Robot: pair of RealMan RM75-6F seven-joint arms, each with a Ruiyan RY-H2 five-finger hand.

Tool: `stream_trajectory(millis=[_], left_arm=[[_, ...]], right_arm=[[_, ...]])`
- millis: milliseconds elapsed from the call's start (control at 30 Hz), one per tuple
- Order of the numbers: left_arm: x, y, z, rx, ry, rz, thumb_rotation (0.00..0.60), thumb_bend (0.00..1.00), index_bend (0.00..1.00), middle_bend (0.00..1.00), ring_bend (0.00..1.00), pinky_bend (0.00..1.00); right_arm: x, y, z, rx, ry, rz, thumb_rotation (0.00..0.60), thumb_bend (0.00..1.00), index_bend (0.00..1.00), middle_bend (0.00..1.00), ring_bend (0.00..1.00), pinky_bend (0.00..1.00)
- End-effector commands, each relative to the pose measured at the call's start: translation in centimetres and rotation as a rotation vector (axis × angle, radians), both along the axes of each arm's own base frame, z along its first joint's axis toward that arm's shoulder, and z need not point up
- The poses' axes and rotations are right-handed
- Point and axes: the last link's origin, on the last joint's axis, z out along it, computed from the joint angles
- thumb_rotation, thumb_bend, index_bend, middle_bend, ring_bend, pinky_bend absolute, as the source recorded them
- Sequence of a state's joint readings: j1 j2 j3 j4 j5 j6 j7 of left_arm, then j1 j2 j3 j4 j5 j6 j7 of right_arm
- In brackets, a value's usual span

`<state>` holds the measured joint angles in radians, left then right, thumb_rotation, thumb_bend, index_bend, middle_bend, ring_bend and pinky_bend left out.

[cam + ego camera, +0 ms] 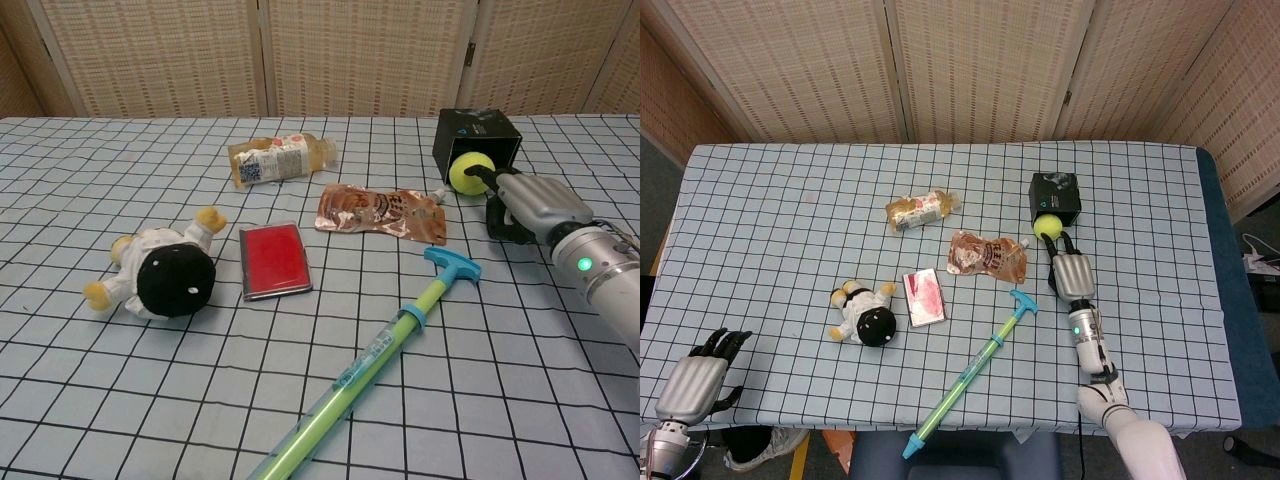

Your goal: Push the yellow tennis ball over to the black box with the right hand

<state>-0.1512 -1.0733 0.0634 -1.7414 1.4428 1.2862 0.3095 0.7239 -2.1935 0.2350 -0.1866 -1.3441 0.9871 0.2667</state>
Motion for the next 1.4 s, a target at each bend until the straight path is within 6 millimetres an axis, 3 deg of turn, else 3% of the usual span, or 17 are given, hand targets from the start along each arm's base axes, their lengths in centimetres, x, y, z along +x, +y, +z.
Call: stream_trajectory(millis=[33,167,300,500,867,1233,1400], left_arm=[[0.0,0.0,0.0,0.0,-0.001,0.0,0.6,0.3,0.12,0.13,0.06,0.29],[0.0,0.0,0.0,-0.001,-0.001,0.0,0.6,0.3,0.12,0.13,0.06,0.29],[0.0,0.0,0.0,0.0,-0.001,0.0,0.6,0.3,0.12,0.13,0.06,0.29],[0.0,0.0,0.0,-0.001,-0.002,-0.002,0.6,0.3,0.12,0.13,0.06,0.29],[0.0,0.0,0.0,-0.002,-0.003,-0.001,0.6,0.3,0.12,0.13,0.06,0.29],[0.0,0.0,0.2,0.007,-0.006,0.002,0.6,0.3,0.12,0.13,0.06,0.29],[-0.1,0.0,0.5,0.02,-0.01,0.006,0.6,0.3,0.12,0.13,0.06,0.29]], right_arm=[[0.0,-0.1,0.2,-0.008,-0.007,0.0,0.6,1.0,0.02,0.02,0.0,0.31],[0.1,-0.4,0.3,-0.014,-0.032,-0.011,0.6,0.96,0.02,0.02,0.0,0.31],[0.1,-0.5,0.6,-0.022,-0.035,-0.011,0.6,0.51,0.01,0.02,0.0,0.31],[0.1,-0.7,0.6,-0.019,-0.059,-0.025,0.6,0.35,0.01,0.02,0.0,0.31],[0.3,-0.7,0.8,-0.005,-0.136,0.003,0.6,0.2,0.0,0.0,0.0,0.2],[-0.5,0.3,2.4,-0.048,-0.134,0.034,0.6,0.23,0.0,0.0,0.0,0.2],[-1.7,2.2,4.7,-0.074,-0.047,0.091,0.6,0.24,0.19,0.15,0.07,0.21]])
